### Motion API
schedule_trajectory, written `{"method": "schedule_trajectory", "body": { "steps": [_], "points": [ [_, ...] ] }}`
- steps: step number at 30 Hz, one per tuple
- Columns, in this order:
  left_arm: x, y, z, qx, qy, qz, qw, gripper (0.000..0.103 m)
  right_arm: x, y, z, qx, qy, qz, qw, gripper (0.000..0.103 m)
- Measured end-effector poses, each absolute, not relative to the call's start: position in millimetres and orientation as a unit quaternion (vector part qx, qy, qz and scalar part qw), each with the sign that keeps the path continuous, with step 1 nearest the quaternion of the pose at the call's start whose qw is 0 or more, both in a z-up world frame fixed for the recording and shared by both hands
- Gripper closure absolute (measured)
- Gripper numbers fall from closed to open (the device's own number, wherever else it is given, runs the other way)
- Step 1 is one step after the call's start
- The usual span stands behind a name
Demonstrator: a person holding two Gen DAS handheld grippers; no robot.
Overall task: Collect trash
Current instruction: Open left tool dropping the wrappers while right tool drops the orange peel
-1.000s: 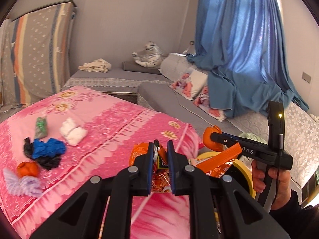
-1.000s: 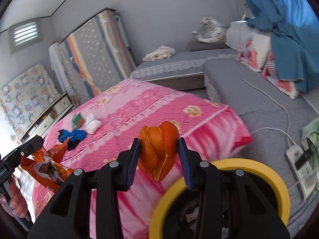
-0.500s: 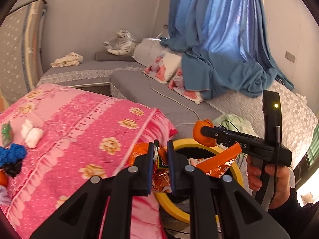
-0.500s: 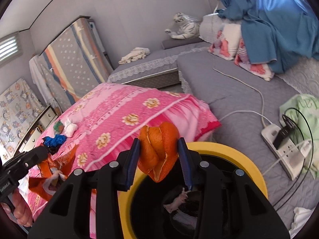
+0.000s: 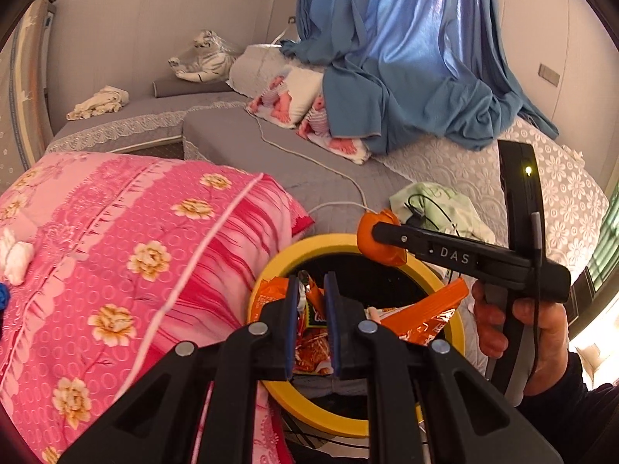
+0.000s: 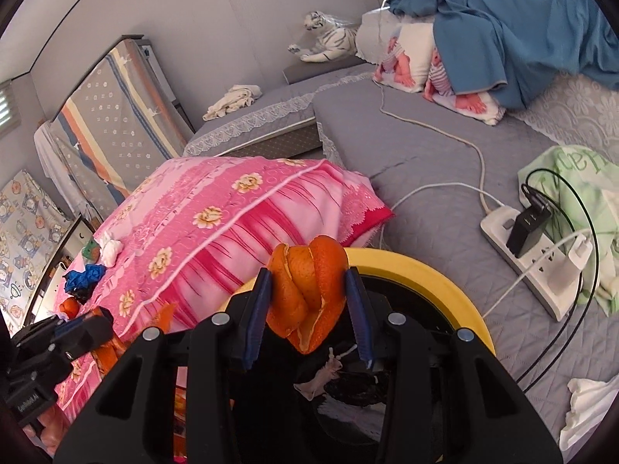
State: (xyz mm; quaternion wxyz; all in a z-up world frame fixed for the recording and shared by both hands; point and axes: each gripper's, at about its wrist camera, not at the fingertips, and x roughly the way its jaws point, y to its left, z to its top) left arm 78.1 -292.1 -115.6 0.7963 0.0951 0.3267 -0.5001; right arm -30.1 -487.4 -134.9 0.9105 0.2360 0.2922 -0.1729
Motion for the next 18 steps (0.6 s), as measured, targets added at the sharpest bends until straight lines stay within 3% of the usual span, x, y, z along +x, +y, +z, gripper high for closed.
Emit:
{"method": "schedule_trajectory", "body": {
  "steps": [14, 18],
  "points": [
    [73, -313, -148, 0.108, 0.368, -0.511, 0.769, 0.09, -34, -501, -159, 0.261, 0.311, -0.189, 0.894, 0.064],
    [74, -312, -148, 0.104, 0.369, -0.509, 0.771, 0.085, -35, -504, -163, 0.265, 0.316, -0.192, 0.89, 0.062]
  ]
}}
